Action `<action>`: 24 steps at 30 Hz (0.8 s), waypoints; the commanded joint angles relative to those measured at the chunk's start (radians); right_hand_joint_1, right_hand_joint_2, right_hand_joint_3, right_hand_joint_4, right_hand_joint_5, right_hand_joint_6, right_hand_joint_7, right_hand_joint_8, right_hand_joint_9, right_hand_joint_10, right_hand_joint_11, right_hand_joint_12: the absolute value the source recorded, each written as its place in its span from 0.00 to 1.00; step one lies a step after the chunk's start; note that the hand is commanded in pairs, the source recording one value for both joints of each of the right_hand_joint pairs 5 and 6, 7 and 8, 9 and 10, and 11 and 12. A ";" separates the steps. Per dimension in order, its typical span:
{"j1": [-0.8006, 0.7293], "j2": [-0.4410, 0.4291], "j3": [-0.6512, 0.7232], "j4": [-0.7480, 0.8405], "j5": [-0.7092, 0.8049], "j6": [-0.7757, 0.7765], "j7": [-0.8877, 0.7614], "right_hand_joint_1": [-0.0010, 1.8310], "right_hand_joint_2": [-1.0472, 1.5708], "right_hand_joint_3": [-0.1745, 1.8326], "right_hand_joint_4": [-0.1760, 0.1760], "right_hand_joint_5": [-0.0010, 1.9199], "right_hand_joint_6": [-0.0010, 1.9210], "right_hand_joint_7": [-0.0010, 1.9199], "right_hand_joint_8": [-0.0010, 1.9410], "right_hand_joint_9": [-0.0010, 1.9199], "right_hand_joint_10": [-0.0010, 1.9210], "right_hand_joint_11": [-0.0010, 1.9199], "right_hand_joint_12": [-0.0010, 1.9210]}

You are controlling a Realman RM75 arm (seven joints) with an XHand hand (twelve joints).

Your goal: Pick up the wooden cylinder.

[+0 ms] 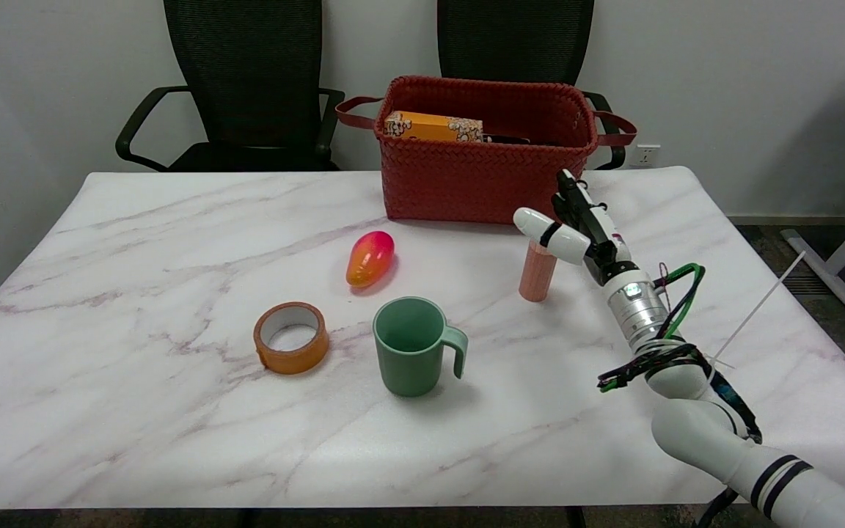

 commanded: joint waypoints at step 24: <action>0.111 0.008 -0.096 -0.153 0.004 -0.008 0.071 0.38 0.69 0.23 0.50 0.00 0.00 0.00 0.00 0.05 0.05 0.05 0.05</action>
